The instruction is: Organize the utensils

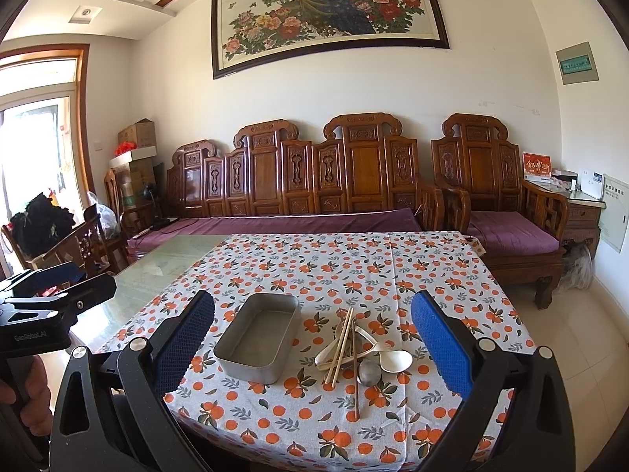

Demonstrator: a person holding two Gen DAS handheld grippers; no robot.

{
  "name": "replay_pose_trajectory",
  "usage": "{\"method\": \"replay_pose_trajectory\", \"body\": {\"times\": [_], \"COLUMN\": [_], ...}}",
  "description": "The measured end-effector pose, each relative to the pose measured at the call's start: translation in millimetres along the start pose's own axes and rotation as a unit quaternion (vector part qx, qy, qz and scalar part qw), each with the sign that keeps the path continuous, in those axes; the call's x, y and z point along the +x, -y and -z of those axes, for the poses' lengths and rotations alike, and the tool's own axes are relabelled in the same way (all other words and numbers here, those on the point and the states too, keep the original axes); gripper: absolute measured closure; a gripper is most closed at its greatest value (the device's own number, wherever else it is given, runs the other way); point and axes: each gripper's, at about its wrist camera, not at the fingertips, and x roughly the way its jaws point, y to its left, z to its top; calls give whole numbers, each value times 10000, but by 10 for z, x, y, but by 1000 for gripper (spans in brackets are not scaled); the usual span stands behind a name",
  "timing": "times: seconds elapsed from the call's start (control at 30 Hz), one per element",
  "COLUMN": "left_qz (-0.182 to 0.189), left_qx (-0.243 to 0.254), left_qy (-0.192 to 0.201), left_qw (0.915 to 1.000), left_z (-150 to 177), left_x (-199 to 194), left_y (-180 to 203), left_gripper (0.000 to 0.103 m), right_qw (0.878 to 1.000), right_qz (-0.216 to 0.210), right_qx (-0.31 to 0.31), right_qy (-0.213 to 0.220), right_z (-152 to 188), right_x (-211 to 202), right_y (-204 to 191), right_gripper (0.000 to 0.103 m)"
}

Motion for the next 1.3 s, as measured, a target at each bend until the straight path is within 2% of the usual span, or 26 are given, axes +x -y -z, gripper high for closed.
{"method": "replay_pose_trajectory", "body": {"times": [1.13, 1.3], "left_qz": [17, 40], "left_qx": [9, 32], "left_qy": [11, -101], "left_qw": [10000, 9999], "left_z": [36, 69], "left_x": [3, 66], "left_y": [20, 35], "left_gripper": [7, 7], "right_qw": [10000, 10000], "right_qz": [2, 8], "right_qx": [5, -4], "right_qy": [9, -39], "right_z": [1, -53], "right_x": [-4, -4], "right_y": [7, -33], "right_gripper": [3, 3]}}
